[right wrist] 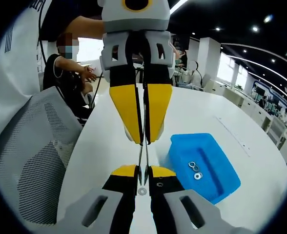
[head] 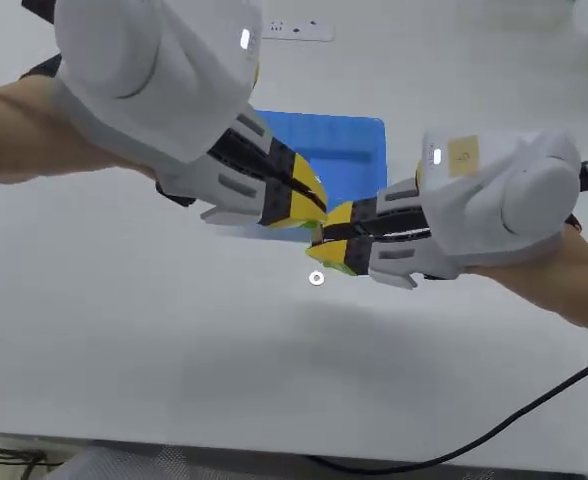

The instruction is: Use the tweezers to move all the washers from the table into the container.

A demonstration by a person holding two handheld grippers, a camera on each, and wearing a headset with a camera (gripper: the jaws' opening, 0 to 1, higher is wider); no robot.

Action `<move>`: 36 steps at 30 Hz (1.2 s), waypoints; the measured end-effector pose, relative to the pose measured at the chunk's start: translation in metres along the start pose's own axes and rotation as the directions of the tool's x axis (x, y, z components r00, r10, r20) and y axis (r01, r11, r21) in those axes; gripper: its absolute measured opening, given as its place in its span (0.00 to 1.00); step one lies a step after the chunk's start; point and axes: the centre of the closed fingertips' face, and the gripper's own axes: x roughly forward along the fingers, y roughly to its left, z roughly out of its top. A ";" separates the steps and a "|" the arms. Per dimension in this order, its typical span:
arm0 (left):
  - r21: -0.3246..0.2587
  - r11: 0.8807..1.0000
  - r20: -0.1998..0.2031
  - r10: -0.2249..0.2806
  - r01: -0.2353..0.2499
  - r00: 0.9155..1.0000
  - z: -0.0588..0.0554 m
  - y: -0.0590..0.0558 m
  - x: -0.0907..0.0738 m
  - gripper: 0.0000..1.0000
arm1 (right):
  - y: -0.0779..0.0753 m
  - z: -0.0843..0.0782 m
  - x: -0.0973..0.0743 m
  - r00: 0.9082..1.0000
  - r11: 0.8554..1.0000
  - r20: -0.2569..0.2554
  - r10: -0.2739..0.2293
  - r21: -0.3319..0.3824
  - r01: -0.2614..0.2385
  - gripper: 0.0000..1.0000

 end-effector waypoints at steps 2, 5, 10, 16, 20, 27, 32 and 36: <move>-0.003 1.000 -0.002 0.001 -0.001 1.000 -0.002 -0.001 0.002 0.06 | 0.001 -0.003 0.002 1.000 1.000 -0.002 -0.001 0.001 0.001 0.10; -0.009 1.000 -0.007 0.002 -0.002 1.000 -0.005 -0.003 0.005 0.06 | 0.002 -0.007 0.004 1.000 1.000 0.000 -0.001 0.016 0.001 0.10; -0.022 1.000 -0.017 -0.010 0.010 1.000 -0.011 -0.010 0.011 0.06 | 0.008 -0.014 0.009 1.000 1.000 -0.010 0.010 0.019 -0.010 0.10; -0.026 0.999 -0.029 -0.027 0.026 0.999 -0.015 -0.014 0.015 0.06 | 0.012 -0.019 0.011 1.000 0.999 -0.008 0.014 0.040 -0.014 0.10; -0.023 0.999 -0.038 -0.028 0.027 0.999 -0.017 -0.015 0.018 0.06 | 0.010 -0.024 0.012 1.000 0.999 -0.019 0.010 0.035 -0.009 0.10; -0.014 0.999 -0.050 -0.038 0.037 0.998 -0.019 -0.015 0.021 0.06 | 0.008 -0.028 0.015 1.000 1.000 -0.029 0.002 0.020 -0.002 0.10; -0.018 0.999 -0.056 -0.039 0.038 0.998 -0.021 -0.014 0.023 0.06 | 0.007 -0.030 0.017 1.000 1.000 -0.029 0.003 0.029 -0.002 0.10; -0.023 0.999 -0.059 -0.041 0.040 0.997 -0.022 -0.014 0.024 0.06 | 0.007 -0.032 0.018 0.999 0.999 -0.032 0.007 0.032 -0.006 0.10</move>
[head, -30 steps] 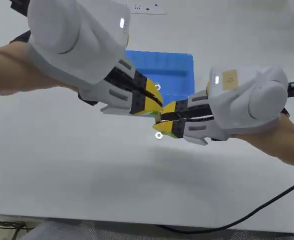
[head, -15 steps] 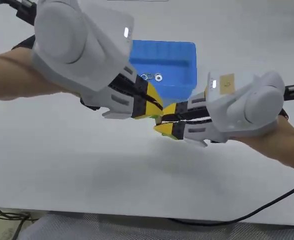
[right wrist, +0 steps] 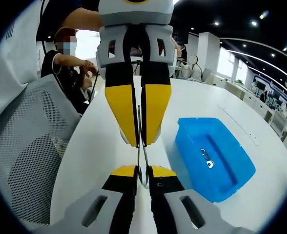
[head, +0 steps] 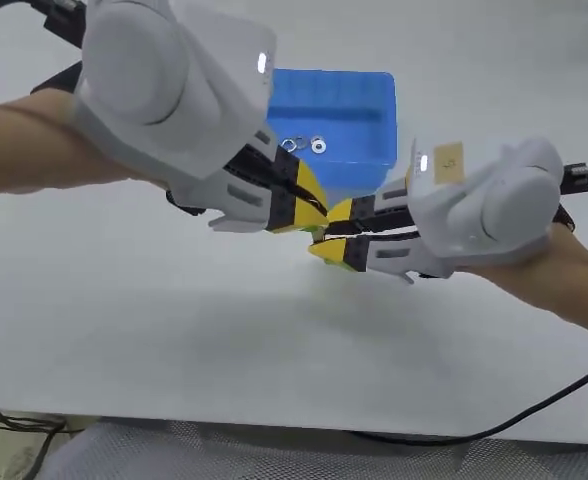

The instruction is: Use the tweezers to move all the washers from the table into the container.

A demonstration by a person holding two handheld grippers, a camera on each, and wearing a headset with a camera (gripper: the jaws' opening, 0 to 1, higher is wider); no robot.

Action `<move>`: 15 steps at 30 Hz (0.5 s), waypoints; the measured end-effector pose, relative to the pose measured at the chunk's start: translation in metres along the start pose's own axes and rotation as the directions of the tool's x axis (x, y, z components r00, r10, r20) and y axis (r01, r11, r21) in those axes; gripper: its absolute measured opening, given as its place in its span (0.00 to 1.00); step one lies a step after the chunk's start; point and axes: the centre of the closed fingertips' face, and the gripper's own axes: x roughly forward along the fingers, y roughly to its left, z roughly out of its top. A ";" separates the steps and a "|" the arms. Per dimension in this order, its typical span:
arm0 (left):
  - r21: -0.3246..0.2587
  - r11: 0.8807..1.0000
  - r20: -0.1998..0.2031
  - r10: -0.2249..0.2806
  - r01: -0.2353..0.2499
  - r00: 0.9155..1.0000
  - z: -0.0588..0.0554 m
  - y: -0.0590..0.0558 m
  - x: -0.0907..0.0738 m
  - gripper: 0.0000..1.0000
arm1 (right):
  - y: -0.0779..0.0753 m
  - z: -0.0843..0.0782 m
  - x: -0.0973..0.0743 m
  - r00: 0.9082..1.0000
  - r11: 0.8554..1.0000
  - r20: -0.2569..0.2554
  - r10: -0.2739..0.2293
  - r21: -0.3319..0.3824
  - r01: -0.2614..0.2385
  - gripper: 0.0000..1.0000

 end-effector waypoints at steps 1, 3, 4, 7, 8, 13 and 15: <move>-0.002 1.000 0.000 0.000 0.000 1.000 0.000 0.000 0.000 0.06 | 0.000 0.000 0.000 1.000 1.000 0.000 -0.001 -0.001 0.001 0.10; -0.002 1.000 0.000 -0.001 0.001 1.000 0.000 0.001 0.001 0.06 | 0.000 0.000 0.001 1.000 1.000 0.002 0.003 0.007 -0.003 0.10; -0.003 1.000 -0.001 -0.002 0.002 1.000 0.000 0.001 0.001 0.06 | 0.000 0.000 0.001 1.000 1.000 0.002 0.002 0.007 -0.002 0.10; -0.007 1.000 0.003 -0.003 0.003 1.000 0.001 0.001 0.003 0.06 | 0.000 0.000 0.002 1.000 1.000 0.001 0.002 0.007 -0.002 0.10; -0.003 1.000 0.004 0.001 -0.001 1.000 0.001 0.002 0.003 0.06 | 0.000 0.000 0.001 1.000 1.000 0.001 0.001 0.006 -0.001 0.10; -0.005 1.000 0.007 -0.003 0.003 1.000 0.002 0.002 0.004 0.06 | 0.000 0.000 0.001 1.000 1.000 0.001 -0.001 0.004 0.001 0.10; -0.005 1.000 0.006 -0.004 0.004 1.000 0.002 0.002 0.004 0.06 | 0.000 0.000 0.001 1.000 1.000 0.001 -0.002 0.003 0.002 0.10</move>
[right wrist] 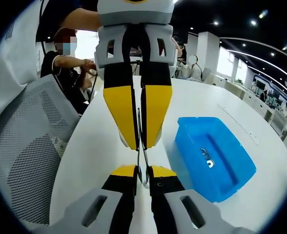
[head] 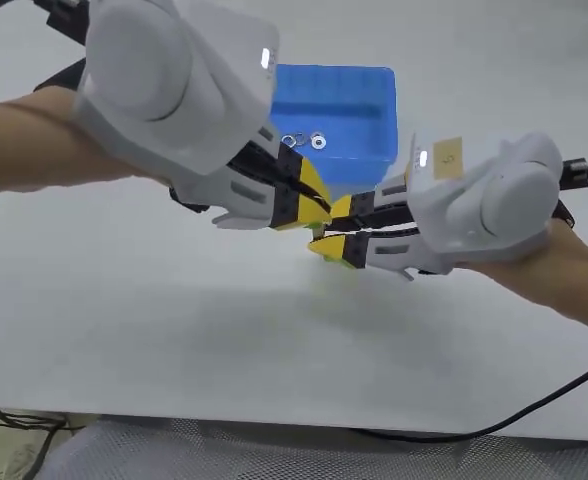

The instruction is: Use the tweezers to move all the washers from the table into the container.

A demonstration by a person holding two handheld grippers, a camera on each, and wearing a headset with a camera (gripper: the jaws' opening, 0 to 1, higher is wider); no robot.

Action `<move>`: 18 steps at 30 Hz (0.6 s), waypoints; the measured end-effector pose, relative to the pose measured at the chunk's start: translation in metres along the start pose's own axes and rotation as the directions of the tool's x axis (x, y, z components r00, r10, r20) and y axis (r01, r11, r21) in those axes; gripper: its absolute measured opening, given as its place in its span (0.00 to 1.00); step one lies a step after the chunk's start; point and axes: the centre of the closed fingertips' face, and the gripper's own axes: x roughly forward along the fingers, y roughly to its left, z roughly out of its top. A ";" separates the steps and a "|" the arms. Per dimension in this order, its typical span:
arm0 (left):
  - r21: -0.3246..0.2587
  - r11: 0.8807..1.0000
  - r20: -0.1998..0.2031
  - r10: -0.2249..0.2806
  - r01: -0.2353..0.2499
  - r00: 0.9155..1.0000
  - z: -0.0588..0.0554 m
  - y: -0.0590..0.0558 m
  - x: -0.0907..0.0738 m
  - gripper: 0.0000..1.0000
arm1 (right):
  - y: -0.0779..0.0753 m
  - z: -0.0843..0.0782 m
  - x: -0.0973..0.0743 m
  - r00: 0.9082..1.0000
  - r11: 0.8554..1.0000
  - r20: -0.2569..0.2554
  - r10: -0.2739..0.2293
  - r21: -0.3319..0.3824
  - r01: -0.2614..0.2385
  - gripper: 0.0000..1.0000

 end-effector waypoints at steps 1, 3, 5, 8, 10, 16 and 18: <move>0.000 1.000 0.001 0.000 0.000 1.000 0.000 0.000 0.000 0.06 | 0.000 0.000 0.000 1.000 1.000 0.000 0.000 0.000 0.000 0.10; -0.005 1.000 0.003 -0.001 0.001 1.000 0.001 0.000 0.000 0.06 | 0.000 0.000 0.000 1.000 1.000 0.002 -0.003 -0.001 0.003 0.10; -0.004 1.000 0.006 0.002 -0.002 1.000 0.002 0.000 0.000 0.06 | 0.000 0.001 -0.001 1.000 1.000 0.005 -0.004 0.003 0.004 0.10; -0.006 1.000 0.007 0.003 -0.003 1.000 0.002 0.000 0.000 0.06 | 0.000 0.001 -0.001 1.000 1.000 0.008 -0.004 0.007 0.004 0.10; -0.012 1.000 0.007 0.000 0.000 1.000 0.003 -0.001 0.000 0.06 | 0.000 0.000 -0.001 1.000 1.000 0.006 -0.004 0.009 0.004 0.10; -0.013 1.000 0.000 -0.004 0.004 1.000 0.001 -0.002 0.001 0.06 | 0.000 -0.002 0.000 1.000 1.000 0.004 -0.002 0.014 0.002 0.11; -0.013 1.000 0.001 -0.005 0.005 1.000 0.000 -0.002 0.002 0.06 | 0.001 -0.002 0.000 1.000 1.000 0.004 -0.001 0.016 0.001 0.11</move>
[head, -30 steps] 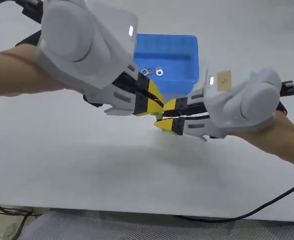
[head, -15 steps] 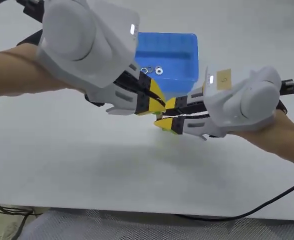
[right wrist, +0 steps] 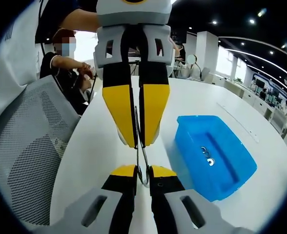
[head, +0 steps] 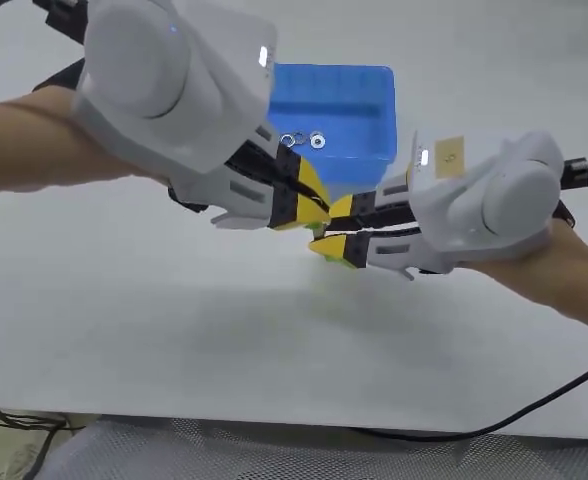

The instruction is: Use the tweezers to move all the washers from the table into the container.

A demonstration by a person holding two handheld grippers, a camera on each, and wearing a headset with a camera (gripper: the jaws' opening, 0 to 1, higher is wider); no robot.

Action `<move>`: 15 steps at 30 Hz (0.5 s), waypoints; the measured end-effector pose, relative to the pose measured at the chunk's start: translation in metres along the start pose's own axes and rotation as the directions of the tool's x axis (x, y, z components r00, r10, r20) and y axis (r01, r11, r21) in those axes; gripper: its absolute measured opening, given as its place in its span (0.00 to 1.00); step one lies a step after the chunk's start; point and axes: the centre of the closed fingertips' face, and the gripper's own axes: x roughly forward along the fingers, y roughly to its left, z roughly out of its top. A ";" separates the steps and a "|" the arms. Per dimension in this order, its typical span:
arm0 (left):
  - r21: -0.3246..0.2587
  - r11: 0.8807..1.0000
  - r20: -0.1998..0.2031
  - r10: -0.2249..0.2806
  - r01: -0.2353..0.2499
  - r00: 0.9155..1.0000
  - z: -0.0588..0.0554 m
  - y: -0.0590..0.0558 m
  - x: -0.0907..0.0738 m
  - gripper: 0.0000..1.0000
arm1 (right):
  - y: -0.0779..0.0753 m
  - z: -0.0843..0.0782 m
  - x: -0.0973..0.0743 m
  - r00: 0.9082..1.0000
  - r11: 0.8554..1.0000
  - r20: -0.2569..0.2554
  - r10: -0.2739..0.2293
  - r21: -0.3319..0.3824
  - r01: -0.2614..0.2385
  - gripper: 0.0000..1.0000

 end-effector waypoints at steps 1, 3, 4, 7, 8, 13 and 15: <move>-0.002 1.000 0.001 0.001 -0.001 1.000 0.000 0.000 0.000 0.06 | 0.000 0.000 0.000 1.000 1.000 0.000 -0.001 0.001 0.001 0.11; -0.002 1.000 0.002 0.001 -0.001 1.000 0.000 0.001 0.000 0.06 | 0.000 0.000 0.000 1.000 1.000 0.001 -0.001 0.002 0.001 0.11; -0.003 1.000 0.002 0.001 -0.001 1.000 0.000 0.001 0.000 0.06 | 0.000 0.000 0.000 1.000 1.000 0.000 0.000 0.002 0.000 0.11; -0.007 1.000 0.007 0.002 -0.002 1.000 0.001 0.002 0.001 0.06 | -0.001 -0.001 0.001 1.000 1.000 -0.013 0.004 -0.005 -0.004 0.11; -0.009 1.000 0.009 0.001 0.000 1.000 0.001 0.002 0.002 0.06 | -0.001 -0.002 0.002 1.000 1.000 -0.016 0.005 -0.008 -0.005 0.12; -0.009 1.000 0.013 -0.002 0.002 1.000 0.002 0.002 0.003 0.06 | -0.001 -0.003 0.002 1.000 1.000 -0.020 0.006 -0.007 -0.006 0.12; -0.017 1.000 0.016 0.001 -0.001 1.000 0.002 0.003 0.003 0.06 | -0.001 -0.003 0.002 1.000 1.000 -0.022 0.005 -0.001 -0.005 0.12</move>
